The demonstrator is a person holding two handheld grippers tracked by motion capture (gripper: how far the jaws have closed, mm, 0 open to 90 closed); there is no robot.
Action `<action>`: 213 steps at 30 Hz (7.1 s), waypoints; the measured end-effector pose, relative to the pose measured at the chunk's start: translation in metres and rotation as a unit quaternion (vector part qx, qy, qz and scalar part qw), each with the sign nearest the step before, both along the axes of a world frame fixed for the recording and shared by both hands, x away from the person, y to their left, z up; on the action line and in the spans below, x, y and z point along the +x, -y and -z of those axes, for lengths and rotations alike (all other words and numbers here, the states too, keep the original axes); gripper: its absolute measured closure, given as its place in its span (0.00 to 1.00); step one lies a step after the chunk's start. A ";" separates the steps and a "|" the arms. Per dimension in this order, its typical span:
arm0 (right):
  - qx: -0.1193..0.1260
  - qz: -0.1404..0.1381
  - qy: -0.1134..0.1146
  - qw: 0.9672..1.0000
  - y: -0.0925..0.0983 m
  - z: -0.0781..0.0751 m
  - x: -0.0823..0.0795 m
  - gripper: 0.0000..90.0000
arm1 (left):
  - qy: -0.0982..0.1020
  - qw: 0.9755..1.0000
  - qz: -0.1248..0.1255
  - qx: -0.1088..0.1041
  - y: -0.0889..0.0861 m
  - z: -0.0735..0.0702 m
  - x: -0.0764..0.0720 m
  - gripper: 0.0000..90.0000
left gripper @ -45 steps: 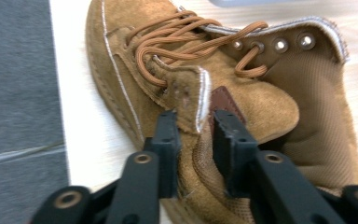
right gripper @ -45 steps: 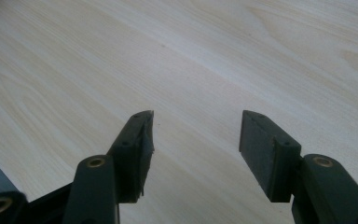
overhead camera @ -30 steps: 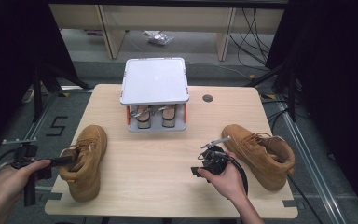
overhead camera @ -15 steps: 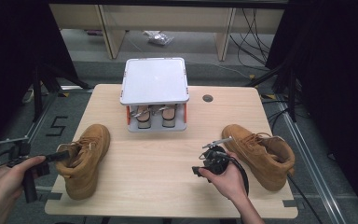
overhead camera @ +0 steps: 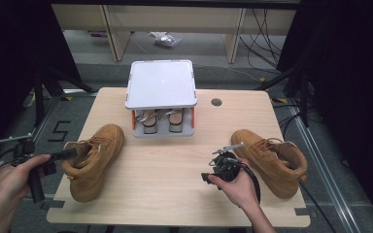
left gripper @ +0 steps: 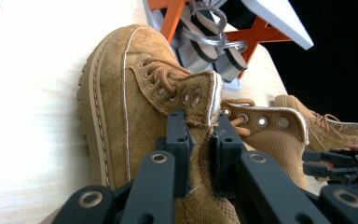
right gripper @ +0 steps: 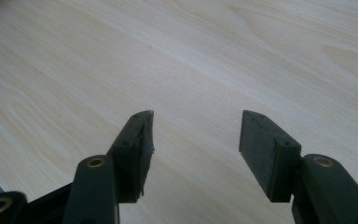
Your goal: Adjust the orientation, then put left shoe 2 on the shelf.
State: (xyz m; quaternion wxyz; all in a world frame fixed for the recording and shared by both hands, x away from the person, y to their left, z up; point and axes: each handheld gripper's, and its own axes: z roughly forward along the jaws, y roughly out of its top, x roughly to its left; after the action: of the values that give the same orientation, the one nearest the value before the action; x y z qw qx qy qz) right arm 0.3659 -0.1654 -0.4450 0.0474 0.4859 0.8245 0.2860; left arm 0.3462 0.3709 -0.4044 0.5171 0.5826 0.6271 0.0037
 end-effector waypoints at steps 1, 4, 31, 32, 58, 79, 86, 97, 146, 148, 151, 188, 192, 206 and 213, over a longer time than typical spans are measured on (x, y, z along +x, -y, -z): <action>0.000 0.002 -0.005 1.000 0.000 0.000 0.000 0.50 | 0.005 1.000 0.001 0.005 -0.001 -0.002 0.001 0.89; 0.000 0.001 -0.002 1.000 0.001 -0.001 -0.001 0.51 | 0.010 1.000 -0.001 0.010 -0.002 -0.009 0.004 0.89; -0.001 0.000 -0.006 1.000 0.000 0.000 0.001 0.51 | 0.058 0.998 -0.025 0.025 -0.007 -0.047 0.038 0.89; -0.001 0.000 -0.006 1.000 0.000 0.000 0.001 0.51 | 0.058 0.998 -0.025 0.025 -0.007 -0.048 0.039 0.89; -0.003 0.006 -0.003 1.000 0.003 -0.001 0.001 0.51 | 0.083 0.996 -0.041 0.007 -0.013 -0.069 0.063 0.90; 0.000 0.010 0.001 1.000 0.005 0.000 0.001 0.51 | 0.097 0.993 -0.066 -0.017 -0.020 -0.077 0.074 0.90; 0.006 0.010 0.002 1.000 0.005 0.000 0.000 0.51 | 0.104 0.992 -0.069 -0.026 -0.018 -0.082 0.080 0.90; 0.016 0.021 0.003 1.000 0.010 -0.001 -0.002 0.51 | 0.119 0.989 -0.078 -0.038 -0.015 -0.090 0.091 0.90; 0.022 0.018 0.013 1.000 0.009 0.004 -0.001 0.51 | 0.163 0.980 -0.081 -0.079 0.012 -0.138 0.134 0.90; 0.020 0.020 0.013 1.000 0.010 0.004 -0.001 0.51 | 0.165 0.980 -0.078 -0.079 0.015 -0.139 0.135 0.90; 0.018 0.019 0.009 1.000 0.010 0.003 -0.001 0.51 | 0.163 0.980 -0.076 -0.081 0.019 -0.141 0.138 0.90; 0.020 0.027 -0.002 0.999 0.014 0.005 -0.005 0.51 | 0.155 0.982 -0.054 -0.092 0.076 -0.142 0.176 0.90; 0.019 0.027 0.002 0.999 0.015 0.007 -0.005 0.51 | 0.158 0.982 -0.050 -0.089 0.084 -0.141 0.181 0.90; 0.020 0.030 -0.003 0.999 0.017 0.007 -0.006 0.51 | 0.156 0.983 -0.043 -0.091 0.110 -0.138 0.194 0.90; 0.018 0.030 0.000 0.999 0.017 0.007 -0.007 0.51 | 0.157 0.983 -0.040 -0.087 0.121 -0.132 0.200 0.89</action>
State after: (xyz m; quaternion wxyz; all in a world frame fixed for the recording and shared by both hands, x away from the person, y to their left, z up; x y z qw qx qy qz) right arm 0.3593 -0.1822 -0.4520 0.0475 0.5107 0.8047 0.2990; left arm 0.5460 0.2499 -0.2724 0.6574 0.5018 0.5588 0.0615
